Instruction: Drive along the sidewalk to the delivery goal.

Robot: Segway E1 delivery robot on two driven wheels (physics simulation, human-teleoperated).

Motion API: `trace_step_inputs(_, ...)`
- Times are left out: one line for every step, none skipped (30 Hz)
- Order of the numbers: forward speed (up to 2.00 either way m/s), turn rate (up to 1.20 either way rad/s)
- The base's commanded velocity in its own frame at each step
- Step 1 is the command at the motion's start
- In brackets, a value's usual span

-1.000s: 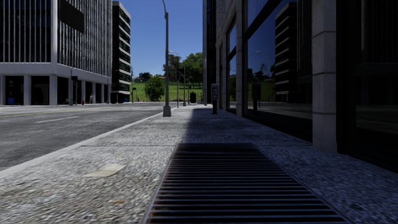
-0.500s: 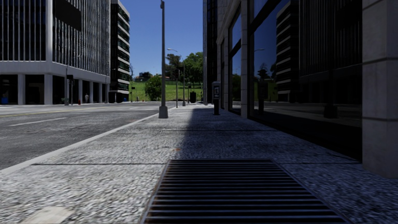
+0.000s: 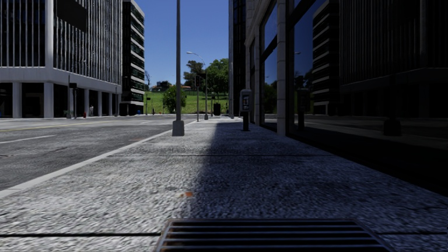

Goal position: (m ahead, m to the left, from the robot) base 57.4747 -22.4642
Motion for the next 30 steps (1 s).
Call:
trace_step_inputs(2.00,0.00)
trace_step_inputs(2.00,0.00)
trace_step_inputs(2.00,0.00)
trace_step_inputs(2.00,0.00)
trace_step_inputs(2.00,0.00)
trace_step_inputs(2.00,0.00)
trace_step_inputs(2.00,0.00)
trace_step_inputs(2.00,0.00)
trace_step_inputs(2.00,0.00)
trace_step_inputs(2.00,0.00)
trace_step_inputs(2.00,0.00)
trace_step_inputs(2.00,0.00)
trace_step_inputs(2.00,0.00)
trace_step_inputs(2.00,0.00)
trace_step_inputs(2.00,0.00)
trace_step_inputs(2.00,0.00)
trace_step_inputs(2.00,0.00)
trace_step_inputs(2.00,0.00)
trace_step_inputs(2.00,0.00)
trace_step_inputs(2.00,0.00)
trace_step_inputs(2.00,0.00)
trace_step_inputs(2.00,0.00)
trace_step_inputs(2.00,0.00)
trace_step_inputs(2.00,0.00)
trace_step_inputs(2.00,0.00)
trace_step_inputs(2.00,0.00)
trace_step_inputs(2.00,0.00)
trace_step_inputs(2.00,0.00)
trace_step_inputs(2.00,0.00)
trace_step_inputs(2.00,0.00)
